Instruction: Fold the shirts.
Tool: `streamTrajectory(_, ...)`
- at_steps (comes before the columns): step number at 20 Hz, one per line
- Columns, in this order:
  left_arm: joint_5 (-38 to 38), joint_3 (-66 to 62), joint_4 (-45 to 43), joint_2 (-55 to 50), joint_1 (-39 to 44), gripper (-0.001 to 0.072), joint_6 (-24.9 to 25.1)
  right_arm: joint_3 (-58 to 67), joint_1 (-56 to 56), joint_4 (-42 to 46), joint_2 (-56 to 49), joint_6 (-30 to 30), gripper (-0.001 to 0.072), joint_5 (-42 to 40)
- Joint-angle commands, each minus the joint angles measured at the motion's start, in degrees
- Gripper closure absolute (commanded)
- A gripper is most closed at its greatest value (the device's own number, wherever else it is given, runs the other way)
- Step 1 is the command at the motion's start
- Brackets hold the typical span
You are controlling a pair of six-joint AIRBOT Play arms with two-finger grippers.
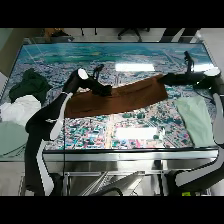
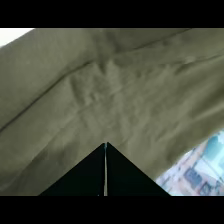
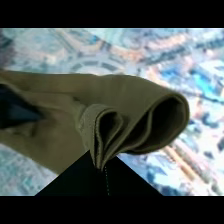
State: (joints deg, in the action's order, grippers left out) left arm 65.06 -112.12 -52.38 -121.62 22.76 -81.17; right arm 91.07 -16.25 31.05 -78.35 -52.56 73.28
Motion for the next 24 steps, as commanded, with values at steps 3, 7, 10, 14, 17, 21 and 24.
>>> streamTrajectory(3,-12.4,-0.9,2.6,-4.9,9.7,0.0695,-3.3,9.9,-3.2,-0.2,5.6,-6.3,0.0698,10.8)
streamTrajectory(7,-16.0,-6.1,10.1,-8.5,13.2,0.0695,-3.3,10.3,-2.6,-0.2,7.4,-7.6,0.0698,13.9)
streamTrajectory(10,-12.1,-6.4,13.6,-7.6,12.7,0.0694,-3.3,10.3,-2.6,-0.2,7.4,-8.6,0.0698,14.3)
streamTrajectory(14,-0.5,-6.4,13.5,3.3,4.4,0.0695,3.0,10.3,-1.5,-0.5,7.3,-10.1,0.0698,14.2)
streamTrajectory(17,6.5,-6.3,13.4,15.9,-5.1,0.0695,4.9,10.1,4.3,-4.0,7.0,-10.5,0.0697,10.7)
streamTrajectory(21,9.5,-2.5,13.4,30.1,-16.9,0.0694,6.0,10.1,21.4,-5.6,4.0,-9.7,0.0697,-4.6)
streamTrajectory(24,10.8,4.2,13.4,37.9,-23.0,0.0694,8.5,10.1,35.4,-5.6,-2.7,-8.9,0.0696,-15.9)
